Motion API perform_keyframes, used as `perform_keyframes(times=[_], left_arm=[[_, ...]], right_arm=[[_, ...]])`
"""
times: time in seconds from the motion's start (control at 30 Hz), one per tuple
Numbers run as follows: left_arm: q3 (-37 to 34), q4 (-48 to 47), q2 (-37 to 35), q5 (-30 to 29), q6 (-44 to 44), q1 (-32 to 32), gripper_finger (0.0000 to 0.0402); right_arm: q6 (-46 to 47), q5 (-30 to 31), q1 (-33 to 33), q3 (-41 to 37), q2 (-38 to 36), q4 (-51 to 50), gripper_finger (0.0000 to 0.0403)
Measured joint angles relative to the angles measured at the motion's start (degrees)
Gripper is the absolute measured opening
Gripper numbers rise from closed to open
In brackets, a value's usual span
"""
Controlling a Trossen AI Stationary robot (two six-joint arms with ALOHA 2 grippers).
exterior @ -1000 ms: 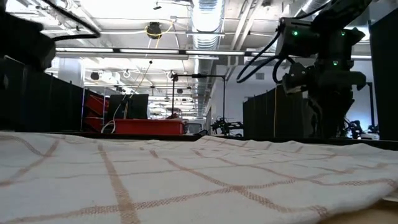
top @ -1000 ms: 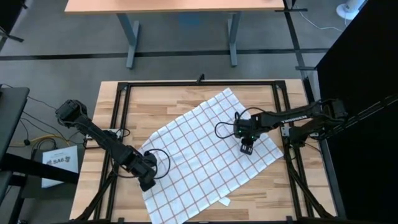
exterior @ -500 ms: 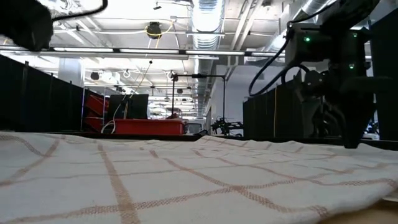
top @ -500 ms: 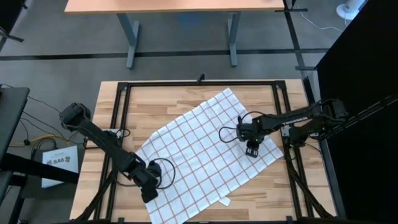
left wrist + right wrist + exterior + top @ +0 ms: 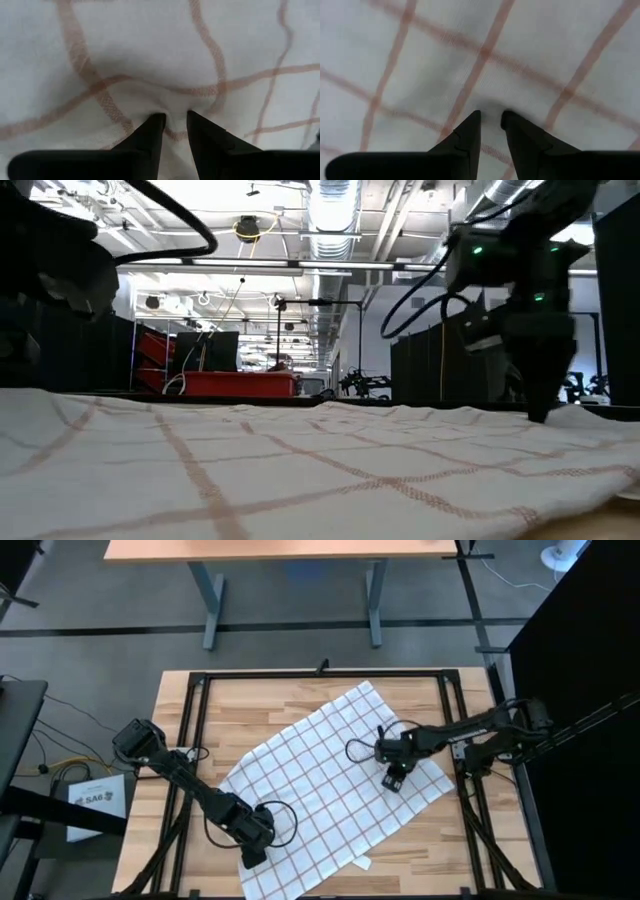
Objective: Roll towel
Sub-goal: Roll the towel
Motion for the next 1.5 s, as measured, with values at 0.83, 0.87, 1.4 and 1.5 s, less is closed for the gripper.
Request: perform_keyframes(times=[0.83, 0.87, 1.4, 1.5], left_arm=[[-0.4, 20.95, 0.58, -4.9, -6.11, 0.9, 0.0077], [-0.4, 21.61, 0.58, -5.02, -6.06, 1.26, 0.0077], [1.92, -13.83, -1.78, -4.03, 1.85, 1.9, 0.0077], [1.63, -13.59, -1.87, -4.76, 9.14, 5.11, 0.0077]], right_arm=[[-31.79, -4.41, -23.92, 20.57, 16.94, 9.58, 0.0065], [-32.35, -4.58, -23.25, 21.35, 16.28, 10.17, 0.0065], [-22.41, -3.23, -6.37, 19.73, 5.17, -8.54, 0.0065], [-17.47, -3.36, 1.19, 18.19, 5.5, -2.67, 0.0065]])
